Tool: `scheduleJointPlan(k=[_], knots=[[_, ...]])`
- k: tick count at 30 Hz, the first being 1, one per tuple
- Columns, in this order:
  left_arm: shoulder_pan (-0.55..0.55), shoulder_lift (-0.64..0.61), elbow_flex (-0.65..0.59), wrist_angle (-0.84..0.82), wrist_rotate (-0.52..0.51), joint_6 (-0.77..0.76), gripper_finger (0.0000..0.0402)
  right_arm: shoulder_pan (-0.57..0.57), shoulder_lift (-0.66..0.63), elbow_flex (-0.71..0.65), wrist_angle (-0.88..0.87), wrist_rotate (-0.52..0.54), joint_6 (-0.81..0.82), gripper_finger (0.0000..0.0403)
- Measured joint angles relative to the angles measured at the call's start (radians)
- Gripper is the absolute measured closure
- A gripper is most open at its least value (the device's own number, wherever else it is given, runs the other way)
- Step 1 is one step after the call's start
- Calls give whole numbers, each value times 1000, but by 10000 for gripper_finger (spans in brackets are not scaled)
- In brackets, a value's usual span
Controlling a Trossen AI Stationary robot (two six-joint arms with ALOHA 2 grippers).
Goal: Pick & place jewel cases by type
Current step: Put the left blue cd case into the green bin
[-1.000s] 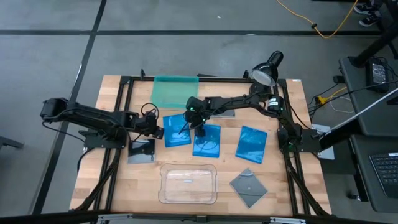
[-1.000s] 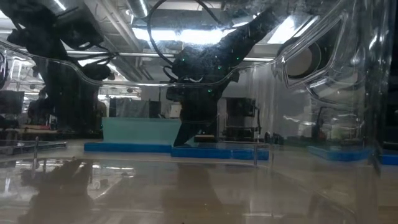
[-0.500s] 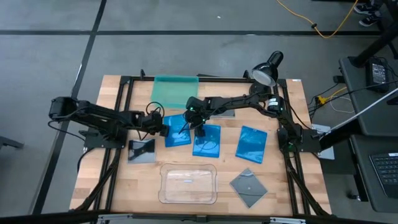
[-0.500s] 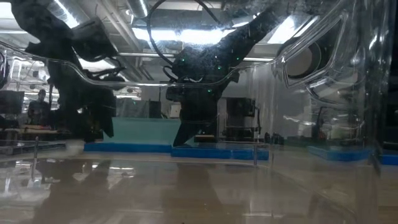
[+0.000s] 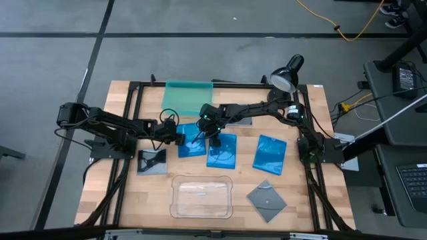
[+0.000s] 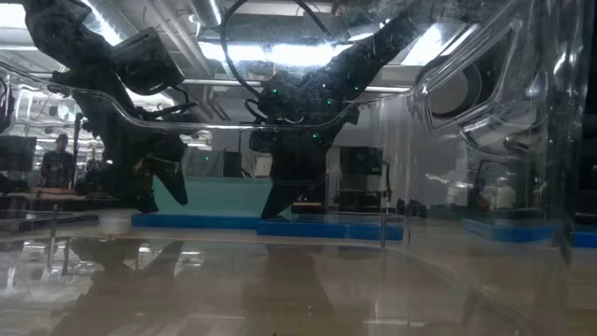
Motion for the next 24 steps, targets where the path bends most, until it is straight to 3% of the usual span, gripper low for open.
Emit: scheduleJointPlan(k=[24], knots=[[-3, -20, -8, 61, -26, -22, 185, -1, -1, -2, 2, -16, -9, 393]])
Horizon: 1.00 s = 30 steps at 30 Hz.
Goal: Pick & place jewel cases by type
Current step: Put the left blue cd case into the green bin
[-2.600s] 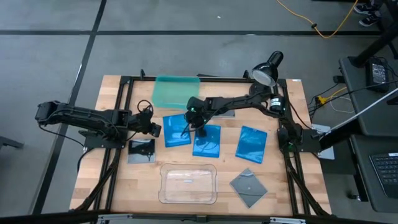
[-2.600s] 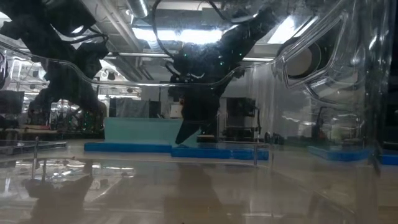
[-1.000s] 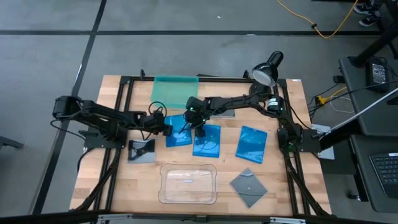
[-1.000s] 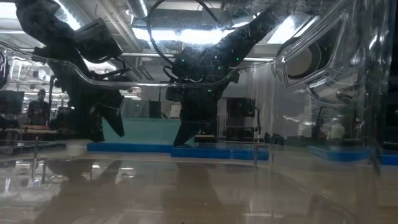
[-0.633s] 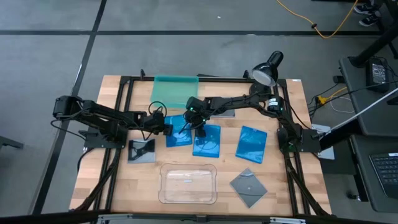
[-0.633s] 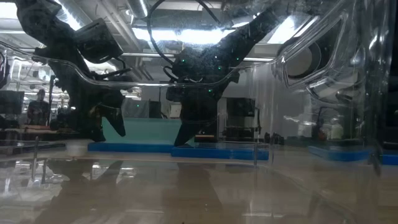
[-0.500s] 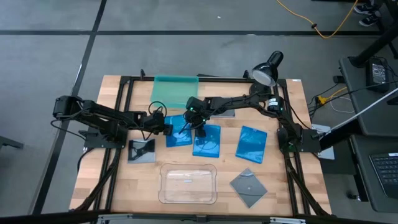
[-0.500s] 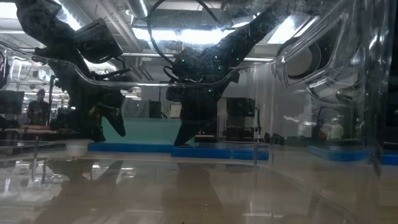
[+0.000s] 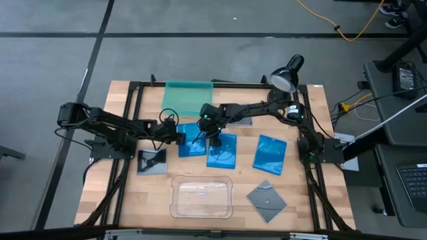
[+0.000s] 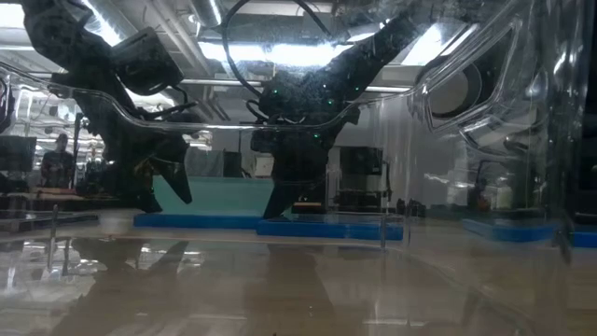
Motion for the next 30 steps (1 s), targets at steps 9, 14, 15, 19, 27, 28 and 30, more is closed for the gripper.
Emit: scheduleJointPlan(k=[9, 14, 15, 19, 27, 28, 30], knots=[[1, -48, -1, -12, -28, 3, 185, 0, 4, 0, 1, -1, -20, 393], [1, -64, 0, -17, -31, 3, 185, -1, 11, -5, 8, -11, -20, 393], [0, -69, 0, -18, -31, 3, 185, -1, 11, -5, 8, -14, -20, 393], [0, -89, 0, -22, -35, 3, 185, -1, 12, -6, 10, -13, -22, 393], [0, -148, 0, -29, -65, 3, 185, -5, 14, -6, 11, -18, -24, 393], [0, -156, 0, -28, -72, 3, 185, -5, 14, -7, 12, -18, -25, 393], [0, -170, 2, -24, -83, 3, 185, -5, 14, -7, 12, -17, -25, 393]])
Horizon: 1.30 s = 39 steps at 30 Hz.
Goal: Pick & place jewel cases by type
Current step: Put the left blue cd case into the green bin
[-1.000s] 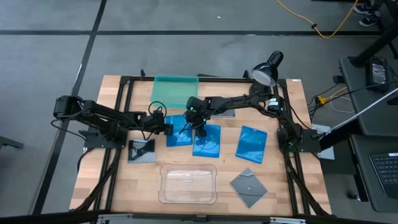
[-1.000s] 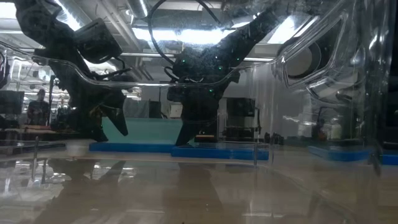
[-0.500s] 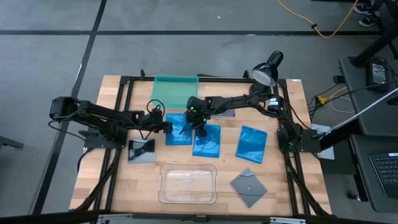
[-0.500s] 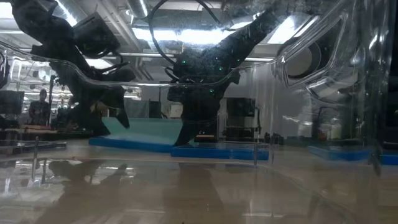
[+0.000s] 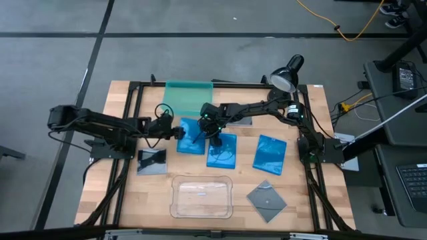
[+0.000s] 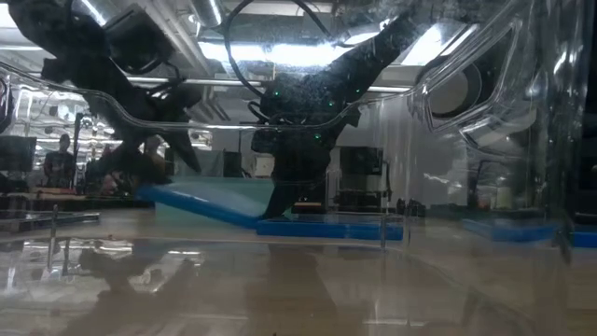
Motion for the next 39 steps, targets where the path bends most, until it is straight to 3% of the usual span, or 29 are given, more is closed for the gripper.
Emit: scheduleJointPlan(k=[8, 17, 23, 31, 39], knots=[[-1, -33, 12, 142, 54, 18, 186, 3, 6, 2, 54, 15, -3, 393], [-2, 14, 11, 122, 54, 20, 206, 2, 6, 1, 60, -1, 3, 393], [-1, 35, 11, 90, 47, 7, 257, 2, 6, 1, 58, -3, 3, 393], [0, 33, 12, 99, 87, -10, 386, 4, -15, -2, 30, -8, 5, 393], [-2, -29, 39, 124, 99, 56, 389, 4, -140, -5, -85, 73, -49, 393]])
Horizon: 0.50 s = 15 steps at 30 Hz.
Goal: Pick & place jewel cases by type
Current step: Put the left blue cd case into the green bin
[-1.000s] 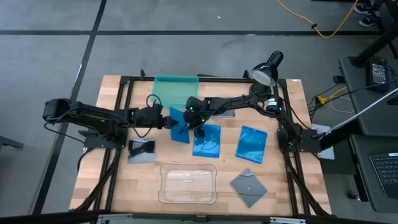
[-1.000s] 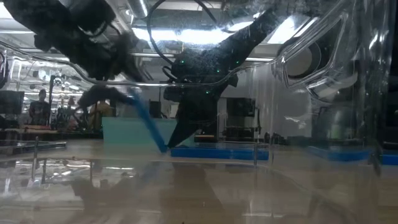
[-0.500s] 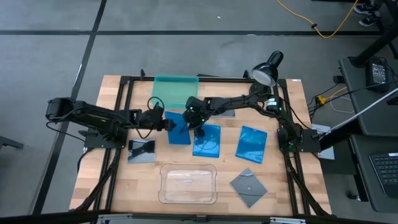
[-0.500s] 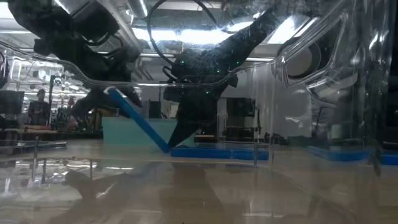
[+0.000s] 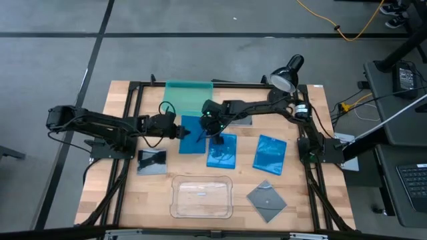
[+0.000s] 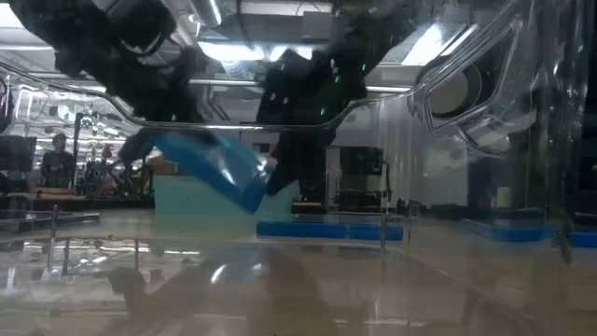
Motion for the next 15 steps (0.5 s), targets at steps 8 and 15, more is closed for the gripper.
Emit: scheduleJointPlan(k=[8, 15], knots=[[4, -127, 198, -330, -3, 204, 390, -43, -113, 6, -57, 49, -4, 393], [34, -190, 456, -599, -135, 423, 390, -99, -235, 5, -85, 52, 30, 393]])
